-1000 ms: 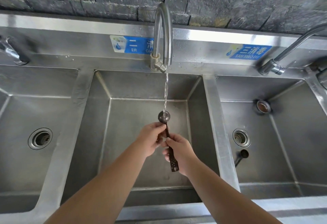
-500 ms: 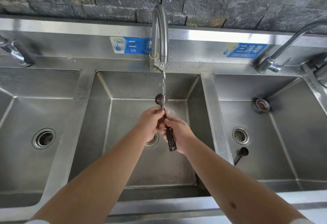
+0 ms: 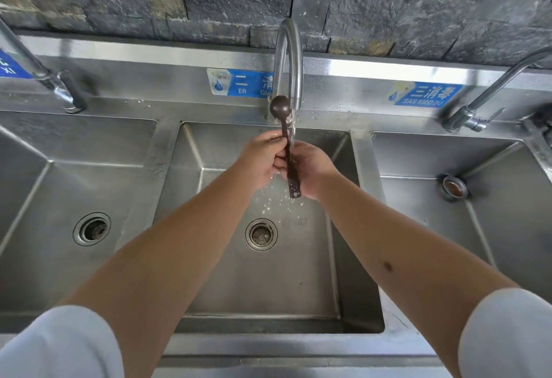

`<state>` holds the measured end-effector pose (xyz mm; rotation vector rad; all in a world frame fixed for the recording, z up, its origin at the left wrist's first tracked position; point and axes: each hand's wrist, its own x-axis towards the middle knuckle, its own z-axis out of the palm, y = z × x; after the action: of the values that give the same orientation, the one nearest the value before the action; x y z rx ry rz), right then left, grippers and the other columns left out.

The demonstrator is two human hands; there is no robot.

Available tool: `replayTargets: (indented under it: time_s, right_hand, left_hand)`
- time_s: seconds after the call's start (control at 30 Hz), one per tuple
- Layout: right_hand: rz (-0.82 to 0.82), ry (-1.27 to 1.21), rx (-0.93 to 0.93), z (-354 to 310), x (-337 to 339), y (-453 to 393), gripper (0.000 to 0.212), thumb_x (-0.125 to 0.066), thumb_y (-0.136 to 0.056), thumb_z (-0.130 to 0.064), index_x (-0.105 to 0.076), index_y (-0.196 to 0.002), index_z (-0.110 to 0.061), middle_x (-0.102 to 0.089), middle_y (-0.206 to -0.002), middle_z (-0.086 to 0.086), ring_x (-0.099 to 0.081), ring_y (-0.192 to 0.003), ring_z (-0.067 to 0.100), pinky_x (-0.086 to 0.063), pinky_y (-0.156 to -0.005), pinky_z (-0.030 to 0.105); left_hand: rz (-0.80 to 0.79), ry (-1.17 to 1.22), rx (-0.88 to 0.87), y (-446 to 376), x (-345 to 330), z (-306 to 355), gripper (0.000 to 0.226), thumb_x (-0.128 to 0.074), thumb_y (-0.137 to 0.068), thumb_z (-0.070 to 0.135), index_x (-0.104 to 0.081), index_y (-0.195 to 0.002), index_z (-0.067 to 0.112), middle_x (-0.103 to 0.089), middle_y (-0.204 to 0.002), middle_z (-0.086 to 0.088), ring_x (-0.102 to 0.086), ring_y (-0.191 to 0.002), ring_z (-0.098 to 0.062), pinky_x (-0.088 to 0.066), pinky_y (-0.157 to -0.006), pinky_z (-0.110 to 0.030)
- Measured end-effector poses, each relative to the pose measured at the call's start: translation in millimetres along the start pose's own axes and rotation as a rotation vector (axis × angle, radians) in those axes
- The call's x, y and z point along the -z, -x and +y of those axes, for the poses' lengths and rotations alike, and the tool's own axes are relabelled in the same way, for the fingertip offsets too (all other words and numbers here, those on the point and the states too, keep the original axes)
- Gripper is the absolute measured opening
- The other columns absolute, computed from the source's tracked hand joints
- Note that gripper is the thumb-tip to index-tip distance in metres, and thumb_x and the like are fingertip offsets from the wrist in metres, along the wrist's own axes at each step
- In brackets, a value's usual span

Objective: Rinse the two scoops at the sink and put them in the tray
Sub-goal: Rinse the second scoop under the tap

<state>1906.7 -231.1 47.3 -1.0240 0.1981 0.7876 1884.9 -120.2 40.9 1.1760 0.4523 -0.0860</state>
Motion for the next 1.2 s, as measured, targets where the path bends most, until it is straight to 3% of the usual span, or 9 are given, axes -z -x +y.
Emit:
replayTargets:
  time_s: [0.1, 0.23, 0.47, 0.57, 0.7, 0.83, 0.93, 1.07, 1.2]
  right_hand:
    - [-0.063, 0.023, 0.030, -11, -1, -5, 0.040, -0.040, -0.093, 0.003, -0.074, -0.074, -0.008, -0.066, -0.063, 0.005, -0.060, -0.054, 0.017, -0.048, -0.057, 0.027]
    - [-0.044, 0.097, 0.050, -18, 0, -11, 0.021, -0.051, -0.090, 0.001, -0.070, -0.088, -0.008, -0.070, -0.070, 0.006, -0.063, -0.060, 0.018, -0.047, -0.056, 0.027]
    - [-0.115, 0.046, 0.029, 1, 6, -7, 0.026, -0.044, -0.096, 0.001, -0.067, -0.090, -0.009, -0.068, -0.079, 0.009, -0.061, -0.062, 0.021, -0.052, -0.063, 0.032]
    - [-0.036, 0.146, -0.040, 21, 15, 4, 0.022, -0.043, -0.097, 0.000, -0.064, -0.097, -0.008, -0.067, -0.077, 0.010, -0.061, -0.056, 0.019, -0.047, -0.049, 0.025]
    - [0.148, 0.339, -0.180, 60, 29, 32, 0.025, -0.056, -0.092, 0.002, -0.064, -0.114, -0.007, -0.072, -0.071, 0.007, -0.065, -0.057, 0.017, -0.050, -0.050, 0.029]
    - [0.361, 0.429, -0.267, 102, 53, 61, 0.026, -0.068, -0.079, 0.010, -0.062, -0.103, 0.000, -0.072, -0.080, 0.017, -0.069, -0.063, 0.025, -0.062, -0.063, 0.037]
    - [0.462, 0.611, -0.343, 122, 71, 79, 0.022, -0.076, -0.064, -0.001, -0.069, -0.084, -0.007, -0.075, -0.080, 0.018, -0.074, -0.073, 0.032, -0.062, -0.075, 0.051]
    - [0.566, 0.831, -0.334, 124, 84, 104, 0.015, -0.057, -0.077, -0.009, -0.071, -0.082, -0.012, -0.069, -0.065, 0.009, -0.062, -0.052, 0.022, -0.053, -0.049, 0.030]
    - [0.622, 0.800, -0.286, 118, 104, 122, 0.021, -0.054, -0.080, -0.009, -0.070, -0.091, -0.017, -0.066, -0.069, 0.002, -0.056, -0.055, 0.016, -0.040, -0.049, 0.023]
  left_hand:
    - [0.018, 0.013, -0.018, -4, -4, 10, 0.024, -0.048, -0.097, 0.004, -0.059, -0.119, 0.002, -0.064, -0.065, -0.008, -0.060, -0.046, -0.014, -0.048, -0.044, -0.026]
    - [0.029, 0.070, -0.044, -5, -5, 18, 0.025, -0.047, -0.097, 0.003, -0.058, -0.119, -0.002, -0.064, -0.062, -0.004, -0.056, -0.041, -0.011, -0.045, -0.041, -0.023]
    - [0.073, 0.109, -0.029, 0, 2, 1, 0.018, -0.048, -0.096, 0.007, -0.066, -0.095, 0.007, -0.061, -0.071, -0.008, -0.049, -0.049, -0.016, -0.035, -0.036, -0.019]
    - [0.115, 0.103, 0.050, 13, 11, -23, 0.018, -0.047, -0.096, 0.007, -0.065, -0.096, 0.006, -0.057, -0.069, -0.010, -0.048, -0.048, -0.014, -0.034, -0.037, -0.021]
    - [0.180, 0.117, 0.244, 37, 16, -74, 0.020, -0.046, -0.096, 0.004, -0.062, -0.085, 0.009, -0.054, -0.063, -0.006, -0.046, -0.042, -0.012, -0.031, -0.038, -0.022]
    - [0.194, 0.048, 0.515, 63, 16, -120, 0.013, -0.053, -0.093, 0.005, -0.061, -0.082, 0.004, -0.055, -0.054, -0.006, -0.049, -0.035, -0.011, -0.040, -0.038, -0.024]
    - [0.188, -0.054, 0.712, 80, 7, -146, 0.012, -0.053, -0.087, -0.003, -0.061, -0.079, 0.001, -0.056, -0.050, -0.006, -0.048, -0.035, -0.013, -0.044, -0.038, -0.021]
    - [0.148, -0.031, 0.827, 96, -7, -171, 0.009, -0.053, -0.088, -0.001, -0.061, -0.088, 0.001, -0.053, -0.054, -0.004, -0.045, -0.045, -0.012, -0.044, -0.037, -0.018]
    - [0.089, 0.002, 0.807, 101, -38, -176, 0.009, -0.053, -0.091, 0.002, -0.062, -0.093, 0.001, -0.053, -0.060, -0.005, -0.046, -0.049, -0.013, -0.045, -0.040, -0.021]
